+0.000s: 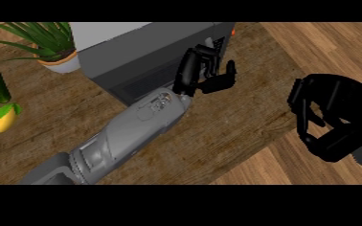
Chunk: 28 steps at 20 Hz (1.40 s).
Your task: Pick up the milk, place it into the microwave and close the microwave
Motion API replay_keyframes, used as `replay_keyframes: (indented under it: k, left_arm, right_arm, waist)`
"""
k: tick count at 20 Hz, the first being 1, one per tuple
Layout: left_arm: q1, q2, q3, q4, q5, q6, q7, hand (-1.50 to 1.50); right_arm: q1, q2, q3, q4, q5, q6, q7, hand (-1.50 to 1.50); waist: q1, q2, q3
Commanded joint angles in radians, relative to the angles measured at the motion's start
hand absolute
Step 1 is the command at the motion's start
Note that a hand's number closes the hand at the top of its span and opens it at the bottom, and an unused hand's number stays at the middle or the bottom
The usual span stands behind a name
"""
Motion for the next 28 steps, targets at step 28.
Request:
replay_keyframes:
  k: [28]
  left_arm:
    - [0.129,-0.032,0.214,0.075,0.420,-0.340,0.017,1.50]
  right_arm:
    - [0.277,0.056,0.207,-0.284,-0.010,-0.045,0.081,1.50]
  waist:
    - [0.146,0.015,-0.016]
